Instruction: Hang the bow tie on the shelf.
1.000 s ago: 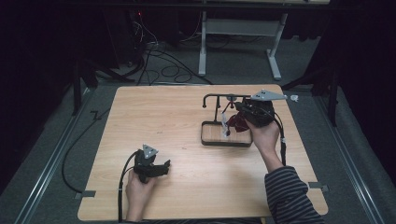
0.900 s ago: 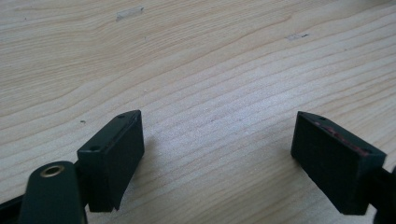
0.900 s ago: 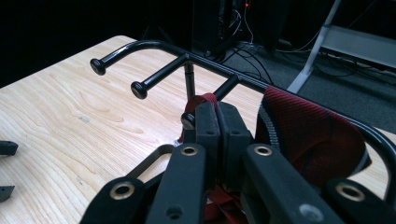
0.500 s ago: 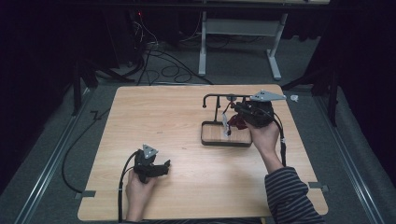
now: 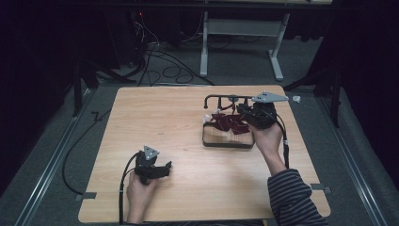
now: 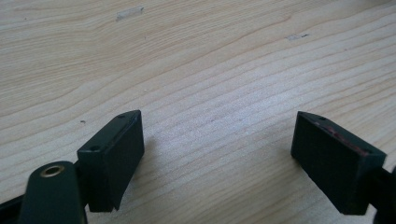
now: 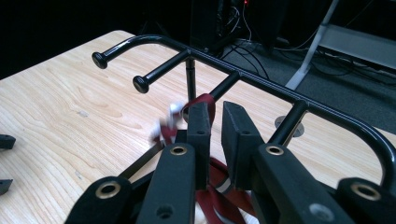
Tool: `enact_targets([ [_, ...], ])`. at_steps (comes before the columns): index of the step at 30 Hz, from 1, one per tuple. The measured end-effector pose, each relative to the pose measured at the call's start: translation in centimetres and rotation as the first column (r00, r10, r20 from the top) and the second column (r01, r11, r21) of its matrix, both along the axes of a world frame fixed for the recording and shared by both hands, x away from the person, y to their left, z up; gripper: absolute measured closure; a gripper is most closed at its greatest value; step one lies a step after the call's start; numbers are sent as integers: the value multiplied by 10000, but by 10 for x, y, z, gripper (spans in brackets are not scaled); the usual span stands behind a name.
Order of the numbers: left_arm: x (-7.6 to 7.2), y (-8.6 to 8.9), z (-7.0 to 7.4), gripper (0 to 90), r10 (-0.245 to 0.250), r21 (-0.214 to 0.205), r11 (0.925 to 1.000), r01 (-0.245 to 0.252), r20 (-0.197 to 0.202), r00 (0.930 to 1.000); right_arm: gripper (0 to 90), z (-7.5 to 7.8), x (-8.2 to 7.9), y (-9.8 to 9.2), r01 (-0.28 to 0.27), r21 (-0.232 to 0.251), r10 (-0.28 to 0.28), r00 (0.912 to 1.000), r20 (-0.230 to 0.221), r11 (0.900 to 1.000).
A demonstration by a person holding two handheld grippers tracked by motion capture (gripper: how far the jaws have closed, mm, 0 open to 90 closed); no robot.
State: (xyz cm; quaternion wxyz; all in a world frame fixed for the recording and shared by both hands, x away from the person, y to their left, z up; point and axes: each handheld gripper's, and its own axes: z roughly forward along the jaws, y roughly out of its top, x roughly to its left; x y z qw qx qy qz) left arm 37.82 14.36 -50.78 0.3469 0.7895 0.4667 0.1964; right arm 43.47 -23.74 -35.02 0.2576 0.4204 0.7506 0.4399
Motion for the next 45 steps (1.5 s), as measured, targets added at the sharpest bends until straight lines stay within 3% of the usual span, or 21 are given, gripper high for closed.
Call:
enact_targets([
  [18,0,0,0,175,-2,4,10000,2,-1,10000,829,5,-15,-17,-102,44,101,9998,190,9999],
  [45,0,0,0,176,-2,1,10000,2,-1,10000,781,-3,-36,-47,20,374,-30,9997,254,9993],
])
